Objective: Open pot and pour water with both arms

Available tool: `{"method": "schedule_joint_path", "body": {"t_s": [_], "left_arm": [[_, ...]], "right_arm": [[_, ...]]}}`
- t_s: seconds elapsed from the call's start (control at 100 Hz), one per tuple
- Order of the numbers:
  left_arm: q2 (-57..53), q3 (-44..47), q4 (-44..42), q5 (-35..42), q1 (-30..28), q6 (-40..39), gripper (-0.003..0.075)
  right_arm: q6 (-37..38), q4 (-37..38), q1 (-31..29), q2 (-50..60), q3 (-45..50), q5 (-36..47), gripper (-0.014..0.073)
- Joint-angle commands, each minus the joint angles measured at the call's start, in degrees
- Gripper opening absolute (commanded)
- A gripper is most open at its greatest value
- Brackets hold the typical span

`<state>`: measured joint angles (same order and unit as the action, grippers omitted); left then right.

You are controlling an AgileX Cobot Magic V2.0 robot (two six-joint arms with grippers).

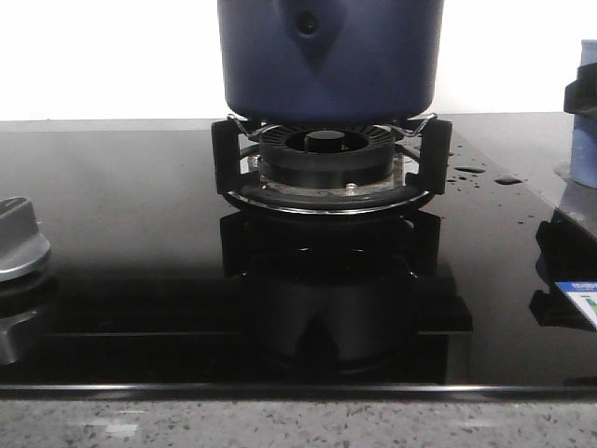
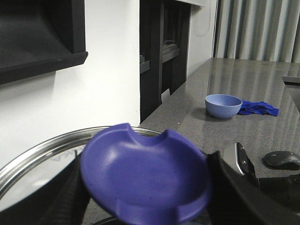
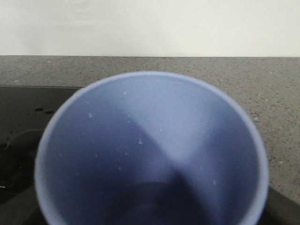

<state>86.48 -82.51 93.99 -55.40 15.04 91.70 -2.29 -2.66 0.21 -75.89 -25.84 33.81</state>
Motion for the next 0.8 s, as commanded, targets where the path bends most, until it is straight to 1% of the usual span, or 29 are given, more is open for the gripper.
{"method": "schedule_joint_path", "body": {"t_s": [0.0,0.09,0.17,0.23,0.39,0.63,0.79], "left_arm": [[-2.7,-1.7,5.7,-0.6,0.0,-0.3,0.0275],[-3.1,-1.7,5.8,-0.4,-0.1,-0.3,0.0275],[-3.6,-1.7,5.8,-0.4,-0.5,-0.6,0.0275],[-4.5,-1.7,5.6,-0.4,-1.3,-1.9,0.0275],[-6.6,-1.7,4.4,-0.4,-3.2,-2.5,0.0275],[-8.6,-1.7,2.0,-0.7,-4.5,-7.6,0.0275],[-9.6,-1.7,1.7,-0.7,-4.5,-7.6,0.0275]], "right_arm": [[0.0,2.0,-0.3,1.3,-1.6,6.7,0.0110],[0.0,4.3,-0.3,3.1,-1.8,7.0,0.0080],[0.0,8.5,-0.2,5.9,-2.5,6.8,0.0080],[0.0,10.3,0.1,8.5,-3.7,5.8,0.0080],[0.0,17.1,2.5,13.3,-11.3,-3.1,0.0080],[0.0,31.7,9.5,12.8,-25.9,-17.4,0.0080],[0.0,37.0,13.3,10.0,-32.3,-21.1,0.0080]]}}
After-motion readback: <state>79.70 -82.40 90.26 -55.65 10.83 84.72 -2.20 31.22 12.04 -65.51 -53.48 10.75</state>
